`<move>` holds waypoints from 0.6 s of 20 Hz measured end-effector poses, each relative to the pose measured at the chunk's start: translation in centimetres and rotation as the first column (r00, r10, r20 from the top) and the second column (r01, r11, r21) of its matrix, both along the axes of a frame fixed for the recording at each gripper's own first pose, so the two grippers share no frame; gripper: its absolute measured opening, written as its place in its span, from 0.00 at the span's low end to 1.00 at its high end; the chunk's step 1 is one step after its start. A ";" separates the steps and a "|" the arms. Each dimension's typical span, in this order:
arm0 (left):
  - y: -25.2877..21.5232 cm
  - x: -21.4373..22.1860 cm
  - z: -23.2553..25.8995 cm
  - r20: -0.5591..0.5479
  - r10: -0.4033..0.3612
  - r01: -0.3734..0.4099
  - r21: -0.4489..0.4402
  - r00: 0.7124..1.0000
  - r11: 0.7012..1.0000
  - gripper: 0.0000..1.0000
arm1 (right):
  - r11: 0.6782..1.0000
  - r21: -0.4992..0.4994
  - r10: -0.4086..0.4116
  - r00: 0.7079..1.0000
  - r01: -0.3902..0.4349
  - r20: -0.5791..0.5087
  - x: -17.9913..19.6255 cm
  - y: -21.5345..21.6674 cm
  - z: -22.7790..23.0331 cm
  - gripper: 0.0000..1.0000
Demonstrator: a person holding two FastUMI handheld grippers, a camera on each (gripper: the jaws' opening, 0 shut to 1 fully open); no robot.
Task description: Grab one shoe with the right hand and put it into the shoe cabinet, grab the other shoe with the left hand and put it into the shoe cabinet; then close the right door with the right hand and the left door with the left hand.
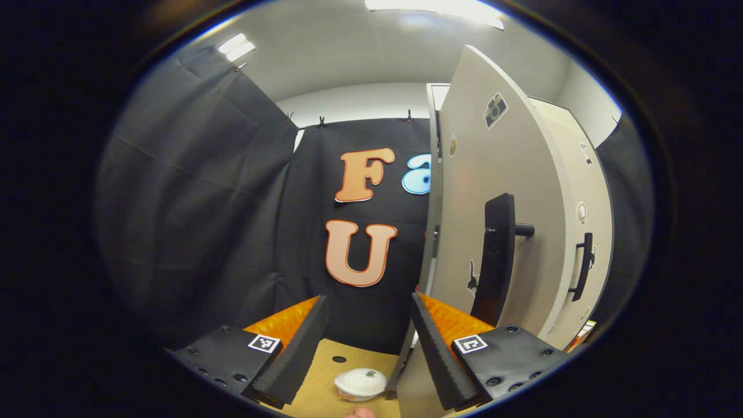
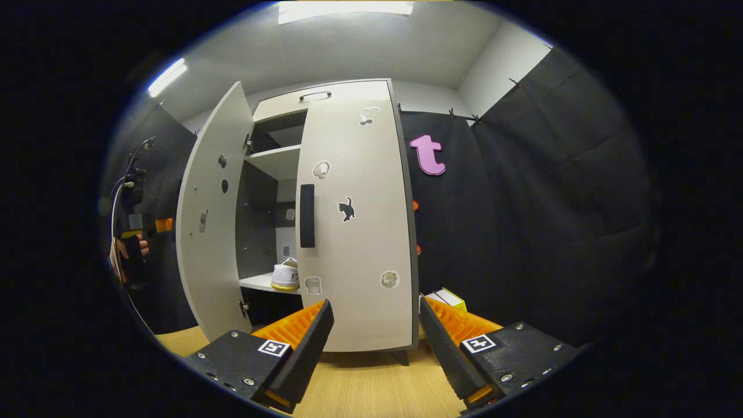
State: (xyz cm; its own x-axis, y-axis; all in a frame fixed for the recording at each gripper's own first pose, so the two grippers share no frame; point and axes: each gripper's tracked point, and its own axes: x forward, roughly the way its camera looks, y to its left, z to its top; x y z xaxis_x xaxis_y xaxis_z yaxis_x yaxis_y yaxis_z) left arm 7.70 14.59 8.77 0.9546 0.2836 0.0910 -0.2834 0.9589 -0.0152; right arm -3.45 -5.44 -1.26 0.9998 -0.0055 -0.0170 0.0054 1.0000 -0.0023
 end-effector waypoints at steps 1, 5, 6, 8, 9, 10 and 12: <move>-1.1 0.6 -0.1 0.004 -0.028 0.028 -0.005 1.000 1.000 0.87 | 1.000 0.000 -0.006 1.000 0.006 -0.001 0.0 -0.3 -0.1 0.92; -4.3 3.0 -0.6 0.005 -0.106 0.106 -0.031 0.994 0.994 0.87 | 1.000 0.001 -0.021 1.000 0.021 -0.002 -0.2 -0.9 0.2 0.92; -5.2 4.1 -0.3 0.006 -0.128 0.128 -0.029 0.992 0.991 0.87 | 1.000 -0.004 -0.024 1.000 0.024 0.001 -0.2 -1.0 0.4 0.92; -7.1 5.2 -0.4 0.008 -0.177 0.177 -0.030 0.984 0.984 0.91 | 1.000 -0.008 -0.028 1.000 0.028 0.005 -0.2 -1.2 0.6 0.92; -7.7 5.4 -0.4 0.008 -0.187 0.187 -0.024 0.982 0.982 0.95 | 1.000 -0.008 -0.028 1.000 0.028 0.006 -0.3 -1.1 0.6 0.92; -7.9 5.2 -0.3 0.009 -0.186 0.186 -0.019 0.983 0.982 0.99 | 0.999 -0.010 -0.030 1.000 0.030 0.005 -0.4 -1.1 0.5 0.92; -7.9 5.1 0.4 0.026 -0.186 0.187 -0.022 0.982 0.982 0.92 | 0.999 -0.007 -0.033 0.999 0.033 0.000 -0.2 -1.2 0.3 0.92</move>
